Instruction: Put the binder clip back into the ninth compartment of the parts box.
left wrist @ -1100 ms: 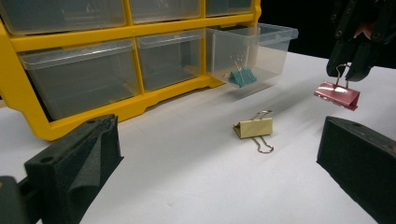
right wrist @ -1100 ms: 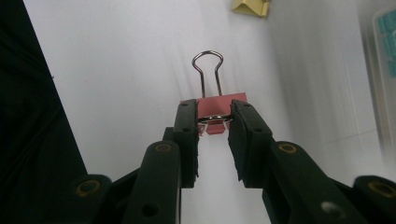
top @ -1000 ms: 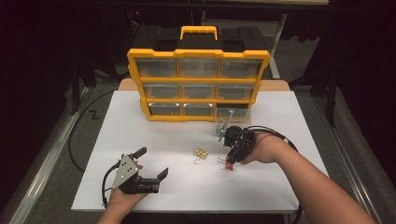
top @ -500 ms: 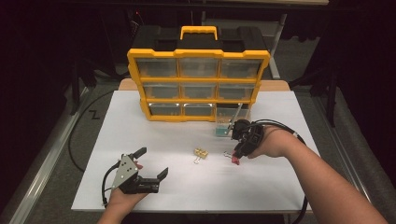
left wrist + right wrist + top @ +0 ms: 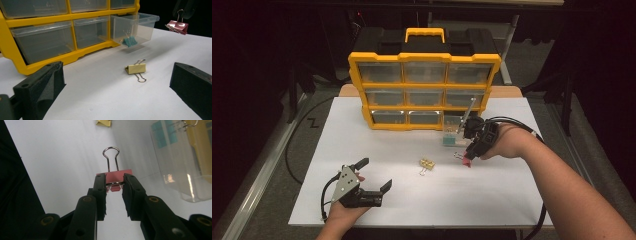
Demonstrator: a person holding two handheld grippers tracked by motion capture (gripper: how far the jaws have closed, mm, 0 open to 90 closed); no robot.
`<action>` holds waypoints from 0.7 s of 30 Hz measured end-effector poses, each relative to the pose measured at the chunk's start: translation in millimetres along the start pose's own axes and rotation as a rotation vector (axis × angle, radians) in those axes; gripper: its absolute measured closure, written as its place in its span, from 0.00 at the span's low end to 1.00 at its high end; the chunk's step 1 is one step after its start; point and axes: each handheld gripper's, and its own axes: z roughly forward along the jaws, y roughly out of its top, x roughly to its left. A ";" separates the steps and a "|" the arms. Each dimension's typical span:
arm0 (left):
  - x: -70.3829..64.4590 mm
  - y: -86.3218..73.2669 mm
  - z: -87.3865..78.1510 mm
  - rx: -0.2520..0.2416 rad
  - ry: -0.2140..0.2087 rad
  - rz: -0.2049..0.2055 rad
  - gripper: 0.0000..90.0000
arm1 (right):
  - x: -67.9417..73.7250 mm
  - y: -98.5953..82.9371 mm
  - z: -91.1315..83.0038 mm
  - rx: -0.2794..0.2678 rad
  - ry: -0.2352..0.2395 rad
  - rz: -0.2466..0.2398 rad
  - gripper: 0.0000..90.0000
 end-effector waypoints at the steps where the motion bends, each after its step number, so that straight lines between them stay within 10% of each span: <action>1: 0.1 0.0 0.0 -0.001 0.000 -0.001 0.00 | -1.1 0.4 -2.1 0.001 -0.003 0.002 0.83; 21: 0.4 0.1 -0.4 -0.005 0.002 -0.004 0.00 | -17.1 9.1 -23.3 0.003 -0.031 0.017 0.83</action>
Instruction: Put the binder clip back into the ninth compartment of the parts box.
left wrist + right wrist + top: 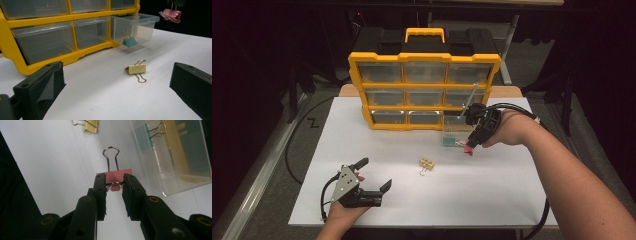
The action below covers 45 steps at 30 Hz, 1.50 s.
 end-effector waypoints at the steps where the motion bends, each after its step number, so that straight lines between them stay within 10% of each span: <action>1: 0.1 0.0 0.0 0.000 0.000 -0.001 0.00 | -0.8 0.5 -0.8 0.001 -0.002 0.002 0.83; 45: 1.5 -0.1 -1.0 -0.002 -0.001 -0.004 0.00 | -46.0 18.6 -19.4 -0.038 -0.057 0.103 0.83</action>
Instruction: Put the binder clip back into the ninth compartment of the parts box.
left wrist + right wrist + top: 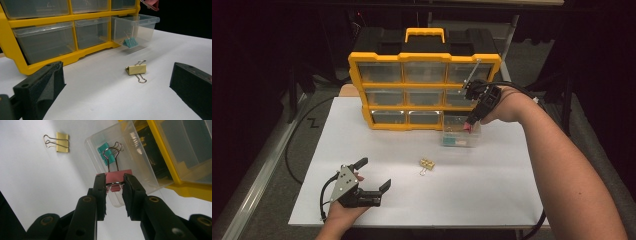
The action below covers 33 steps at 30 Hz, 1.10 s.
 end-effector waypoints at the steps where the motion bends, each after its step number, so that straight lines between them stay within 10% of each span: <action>1: 0.0 -0.1 0.1 0.000 0.000 0.000 0.00 | -0.6 0.5 1.0 0.003 -0.002 -0.001 0.83; 33: 0.4 -0.2 -0.1 0.000 0.000 0.002 0.00 | -14.6 2.1 27.2 0.039 -0.047 0.045 0.83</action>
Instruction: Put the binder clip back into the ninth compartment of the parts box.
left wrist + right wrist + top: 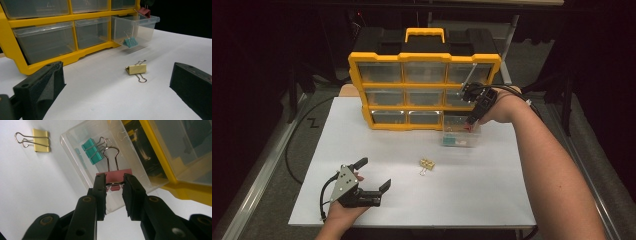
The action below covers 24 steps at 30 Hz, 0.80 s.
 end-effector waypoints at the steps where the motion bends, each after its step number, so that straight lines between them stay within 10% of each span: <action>1: -0.1 0.0 0.0 0.000 0.000 0.000 0.00 | 0.0 -0.4 0.9 0.002 -0.004 0.003 0.83; 24: -1.4 0.1 -0.2 0.000 -0.002 0.001 0.00 | 10.7 -6.6 -0.7 0.005 0.020 0.026 0.58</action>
